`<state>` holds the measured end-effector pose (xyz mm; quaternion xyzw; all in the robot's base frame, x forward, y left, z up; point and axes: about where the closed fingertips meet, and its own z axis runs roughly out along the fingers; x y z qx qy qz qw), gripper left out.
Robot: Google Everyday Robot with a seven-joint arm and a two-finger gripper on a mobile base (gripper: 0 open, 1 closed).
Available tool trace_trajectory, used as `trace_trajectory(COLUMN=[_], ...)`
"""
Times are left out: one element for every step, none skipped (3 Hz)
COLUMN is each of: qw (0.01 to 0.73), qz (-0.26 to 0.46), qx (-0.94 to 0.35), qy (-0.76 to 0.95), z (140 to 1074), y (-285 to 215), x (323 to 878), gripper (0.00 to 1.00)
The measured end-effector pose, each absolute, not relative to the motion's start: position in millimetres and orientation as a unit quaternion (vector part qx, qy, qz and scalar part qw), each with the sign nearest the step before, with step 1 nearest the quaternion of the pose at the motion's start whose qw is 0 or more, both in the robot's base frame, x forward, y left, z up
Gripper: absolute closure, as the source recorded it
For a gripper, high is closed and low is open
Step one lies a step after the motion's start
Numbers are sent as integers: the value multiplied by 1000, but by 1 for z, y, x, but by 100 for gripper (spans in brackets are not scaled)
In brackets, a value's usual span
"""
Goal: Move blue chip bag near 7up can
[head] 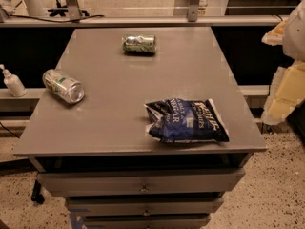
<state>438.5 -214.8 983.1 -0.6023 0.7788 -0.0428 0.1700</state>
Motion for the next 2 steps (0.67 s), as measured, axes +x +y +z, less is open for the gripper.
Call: trace_trajectory(qw=[173,187], qz=[-44,-36], qx=[-602,-597], qy=[779,779], z=[984,974], y=[-213,-199], x=[438,438], gripper=[0,0])
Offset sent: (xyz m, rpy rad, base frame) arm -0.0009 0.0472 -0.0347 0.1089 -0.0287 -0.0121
